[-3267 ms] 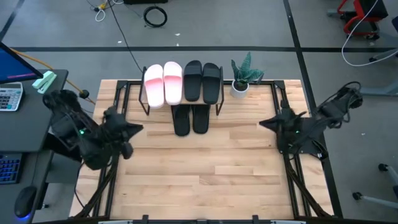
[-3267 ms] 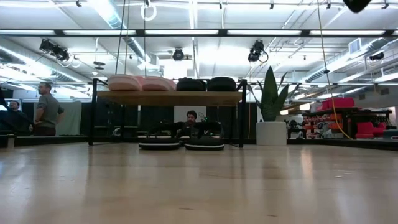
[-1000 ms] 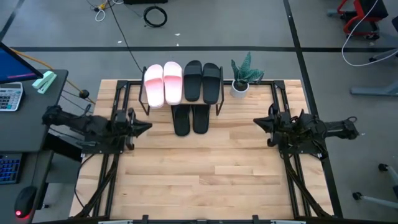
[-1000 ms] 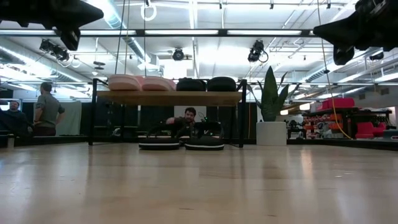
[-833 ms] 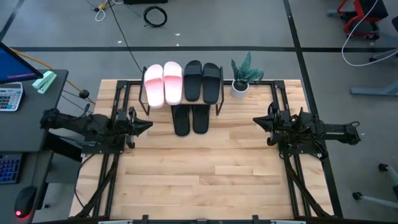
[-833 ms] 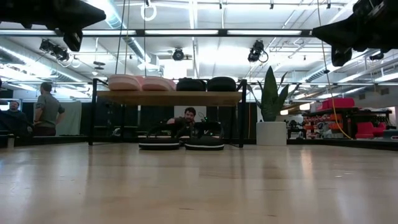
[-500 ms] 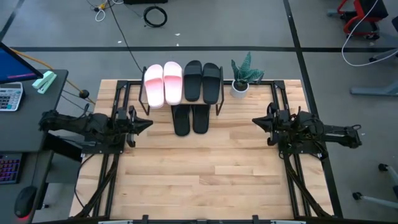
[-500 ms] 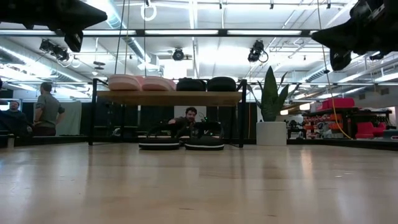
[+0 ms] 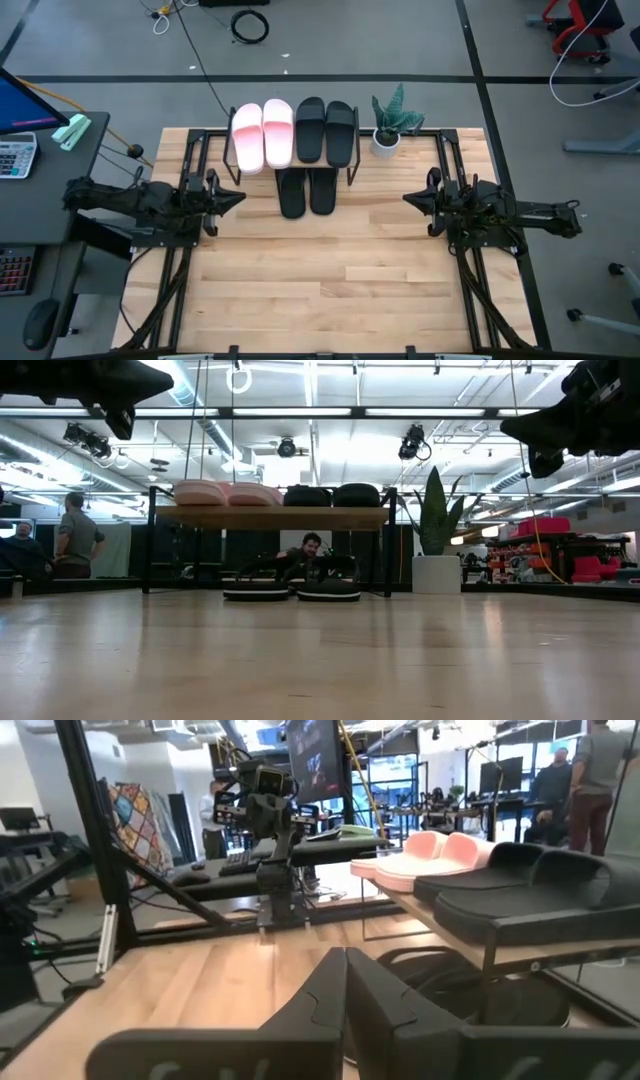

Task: Pick and place slides into the shelf
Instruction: Return to Home Position

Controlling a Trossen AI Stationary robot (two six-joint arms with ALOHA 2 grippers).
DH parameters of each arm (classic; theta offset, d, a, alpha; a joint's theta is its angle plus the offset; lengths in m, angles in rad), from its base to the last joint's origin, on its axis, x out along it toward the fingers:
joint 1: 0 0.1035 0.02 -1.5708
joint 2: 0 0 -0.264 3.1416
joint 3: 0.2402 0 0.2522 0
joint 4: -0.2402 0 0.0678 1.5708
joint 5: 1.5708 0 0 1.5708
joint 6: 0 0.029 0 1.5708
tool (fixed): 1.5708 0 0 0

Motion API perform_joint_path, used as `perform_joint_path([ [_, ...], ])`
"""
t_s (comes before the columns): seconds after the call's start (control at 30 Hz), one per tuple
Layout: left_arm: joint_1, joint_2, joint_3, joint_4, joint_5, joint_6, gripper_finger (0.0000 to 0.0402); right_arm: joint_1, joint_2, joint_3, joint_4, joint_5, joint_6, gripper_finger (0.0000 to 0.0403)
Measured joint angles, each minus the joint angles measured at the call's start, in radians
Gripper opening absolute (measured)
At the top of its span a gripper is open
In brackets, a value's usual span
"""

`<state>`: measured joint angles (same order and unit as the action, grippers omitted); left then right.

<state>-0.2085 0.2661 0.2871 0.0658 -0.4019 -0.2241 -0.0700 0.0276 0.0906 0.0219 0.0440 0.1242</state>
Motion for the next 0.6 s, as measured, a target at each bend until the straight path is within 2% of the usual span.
perform_joint_path([
  [0.3, 0.000, 0.108, 0.000, 0.030, 0.053, -0.030, 0.0034, 0.000, 0.000, 0.000, 0.001, 0.002, -0.013, 0.0014],
  [0.47, 0.000, 0.115, 0.000, 0.051, 0.021, 0.075, 0.0025, 0.000, 0.000, 0.000, 0.001, 0.002, -0.013, 0.0014],
  [0.6, 0.000, 0.113, 0.000, 0.048, 0.014, 0.069, 0.0024, 0.000, 0.000, 0.000, 0.001, 0.002, -0.013, 0.0014],
])
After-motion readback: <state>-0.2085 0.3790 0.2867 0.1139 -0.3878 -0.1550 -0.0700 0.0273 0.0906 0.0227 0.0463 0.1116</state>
